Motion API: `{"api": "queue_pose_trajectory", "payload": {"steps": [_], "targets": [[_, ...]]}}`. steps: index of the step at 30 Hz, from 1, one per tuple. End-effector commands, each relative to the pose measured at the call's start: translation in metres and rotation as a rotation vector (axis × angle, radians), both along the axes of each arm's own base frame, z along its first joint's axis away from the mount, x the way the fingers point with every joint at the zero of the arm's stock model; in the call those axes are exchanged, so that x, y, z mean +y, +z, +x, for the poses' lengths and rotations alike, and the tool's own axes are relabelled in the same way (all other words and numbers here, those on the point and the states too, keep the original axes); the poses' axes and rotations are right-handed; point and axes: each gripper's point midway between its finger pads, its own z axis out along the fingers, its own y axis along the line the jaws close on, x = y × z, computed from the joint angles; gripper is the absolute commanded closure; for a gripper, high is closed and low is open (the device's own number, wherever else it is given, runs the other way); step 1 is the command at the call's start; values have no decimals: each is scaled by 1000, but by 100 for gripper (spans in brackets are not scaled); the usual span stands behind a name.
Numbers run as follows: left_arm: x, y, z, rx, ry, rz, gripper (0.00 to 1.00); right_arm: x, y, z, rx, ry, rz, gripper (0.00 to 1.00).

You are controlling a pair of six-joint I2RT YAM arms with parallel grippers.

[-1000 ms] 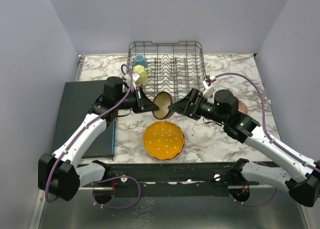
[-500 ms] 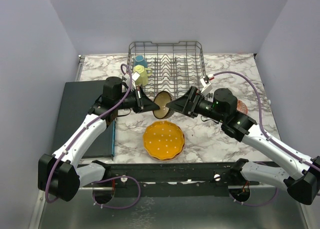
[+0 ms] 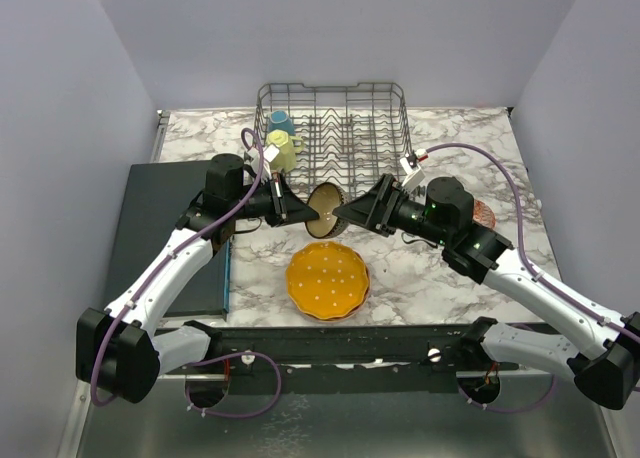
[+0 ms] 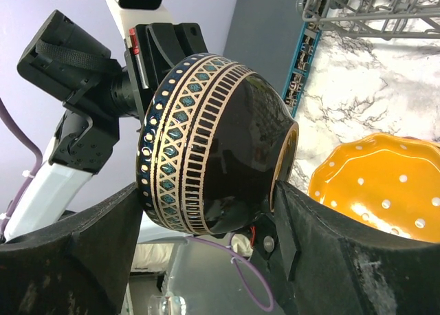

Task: Load the mixed dishes into the dish rack
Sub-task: Pick up the bowl from the center of the board.

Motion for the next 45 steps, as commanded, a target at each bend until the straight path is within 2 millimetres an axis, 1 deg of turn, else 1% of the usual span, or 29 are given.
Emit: {"api": "queue_pose_trajectory", "payload": {"steps": [1, 11, 16, 20, 21, 22, 26, 27, 32, 34, 38, 42, 45], "targets": [[-1, 12, 0, -57, -21, -31, 100, 0, 1, 4, -13, -6, -9, 21], [4, 2, 4, -61, 2, 29, 100, 4, 1, 11, -12, -17, -31, 21], [4, -3, 5, -53, 2, 42, 100, 6, 1, 13, -11, -14, -32, 27], [4, -5, 6, -51, -1, 45, 100, 9, 2, 14, -12, -7, -26, 37], [4, -6, 6, -51, -1, 47, 100, 9, 2, 14, -13, -6, -26, 42], [4, -7, 6, -48, -2, 49, 100, 9, 2, 14, -12, -6, -25, 48], [4, -10, 6, -43, -6, 55, 100, 10, -1, 15, -10, -4, -31, 66], [4, -10, 6, -43, -6, 56, 100, 10, -2, 15, -8, -5, -33, 68], [4, -10, 7, -49, -8, 58, 82, 9, -4, 17, -10, -17, -44, 73], [4, -10, 7, -50, -9, 59, 77, 8, -4, 19, -12, -26, -52, 74], [4, -12, 7, -48, -8, 62, 71, 4, -2, 23, -24, -50, -69, 77], [5, -13, 7, -48, -9, 65, 68, 0, -4, 28, -31, -82, -100, 77], [5, -13, 7, -51, -9, 70, 64, -3, -2, 30, -43, -98, -118, 77]]}}
